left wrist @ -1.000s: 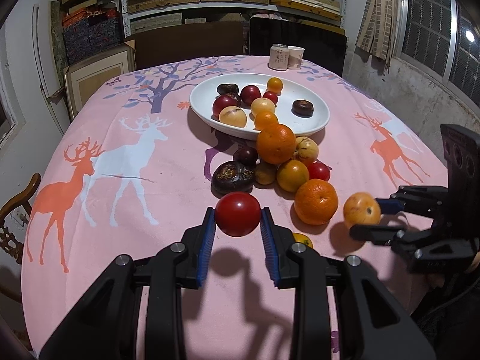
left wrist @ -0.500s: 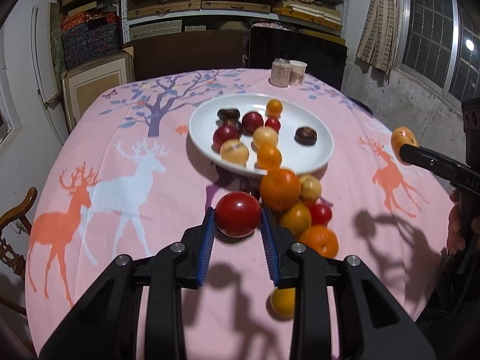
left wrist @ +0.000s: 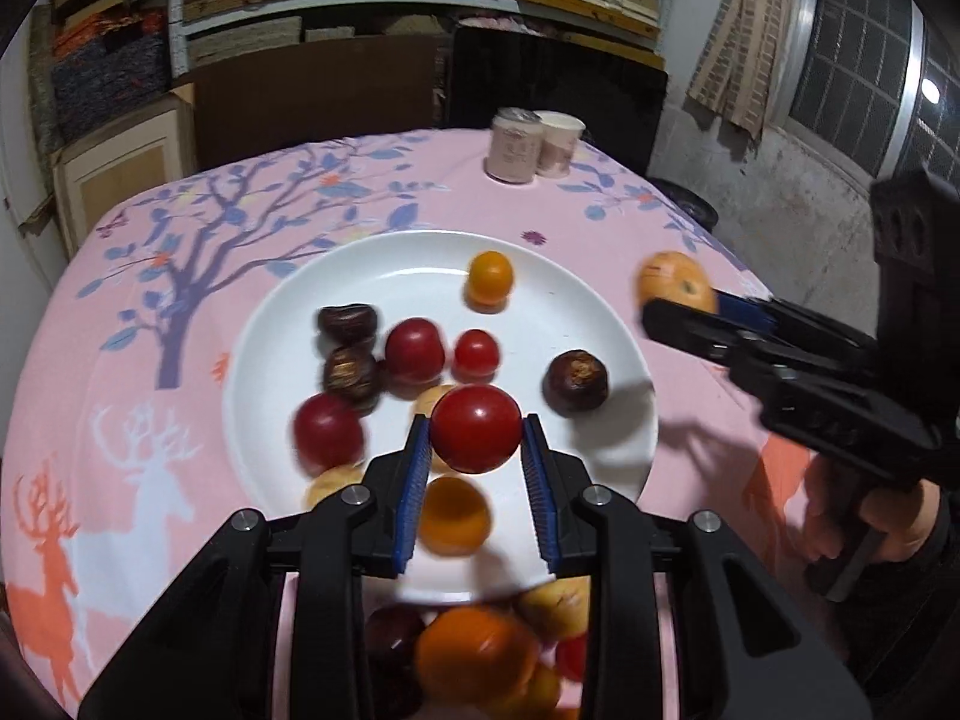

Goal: Organize fruits
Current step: 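Lower both tomatoes onto the white plate and open both tools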

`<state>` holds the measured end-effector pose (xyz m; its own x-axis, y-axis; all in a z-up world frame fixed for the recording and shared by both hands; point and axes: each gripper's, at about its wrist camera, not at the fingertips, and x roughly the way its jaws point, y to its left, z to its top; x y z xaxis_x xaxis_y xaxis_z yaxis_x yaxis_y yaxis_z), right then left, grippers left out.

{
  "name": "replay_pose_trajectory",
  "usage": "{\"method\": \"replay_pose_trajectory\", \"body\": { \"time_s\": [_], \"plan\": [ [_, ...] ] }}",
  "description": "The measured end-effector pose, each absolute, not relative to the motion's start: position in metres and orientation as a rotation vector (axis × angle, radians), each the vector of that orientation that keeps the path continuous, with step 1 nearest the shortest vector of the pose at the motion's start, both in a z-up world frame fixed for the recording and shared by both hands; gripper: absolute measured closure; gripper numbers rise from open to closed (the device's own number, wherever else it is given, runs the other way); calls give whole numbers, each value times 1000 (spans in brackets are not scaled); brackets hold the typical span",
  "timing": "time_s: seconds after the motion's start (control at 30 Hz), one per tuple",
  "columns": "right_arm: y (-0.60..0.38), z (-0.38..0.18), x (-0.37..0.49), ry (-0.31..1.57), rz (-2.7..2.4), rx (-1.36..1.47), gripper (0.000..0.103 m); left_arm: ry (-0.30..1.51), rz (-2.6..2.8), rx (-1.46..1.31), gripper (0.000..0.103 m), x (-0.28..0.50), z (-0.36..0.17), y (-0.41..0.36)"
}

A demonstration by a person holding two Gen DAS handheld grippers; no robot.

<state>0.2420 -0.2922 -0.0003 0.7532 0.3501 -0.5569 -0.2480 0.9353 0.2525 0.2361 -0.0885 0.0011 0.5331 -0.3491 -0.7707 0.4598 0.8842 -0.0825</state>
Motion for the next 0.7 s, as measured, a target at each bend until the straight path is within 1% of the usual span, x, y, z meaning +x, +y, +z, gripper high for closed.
{"method": "replay_pose_trajectory", "body": {
  "time_s": [0.23,0.27,0.3,0.33,0.37,0.4,0.43,0.47,0.5,0.57,0.7],
  "plan": [
    [-283,-22,276,653,350,114,61,965,-542,202,72,250,-37,-131],
    [-281,-23,278,655,362,106,58,972,-537,201,69,251,-40,-131],
    [-279,-24,279,654,370,99,46,971,-529,197,60,252,-41,-130],
    [-280,-24,278,644,360,96,43,966,-524,191,59,251,-41,-127],
    [-281,-24,276,632,351,99,43,964,-521,186,59,251,-41,-126],
    [-282,-25,275,633,350,103,43,961,-518,183,56,249,-39,-123],
    [-284,-25,274,633,344,106,43,954,-509,182,50,246,-37,-121],
    [-285,-25,272,630,340,112,43,942,-496,178,47,243,-33,-117],
    [-288,-25,270,628,335,125,43,926,-486,167,45,239,-28,-112],
    [-294,-23,260,625,332,157,43,900,-483,139,45,227,-15,-98],
    [-301,-17,239,616,340,196,43,835,-457,111,34,191,9,-63]
  ]
}}
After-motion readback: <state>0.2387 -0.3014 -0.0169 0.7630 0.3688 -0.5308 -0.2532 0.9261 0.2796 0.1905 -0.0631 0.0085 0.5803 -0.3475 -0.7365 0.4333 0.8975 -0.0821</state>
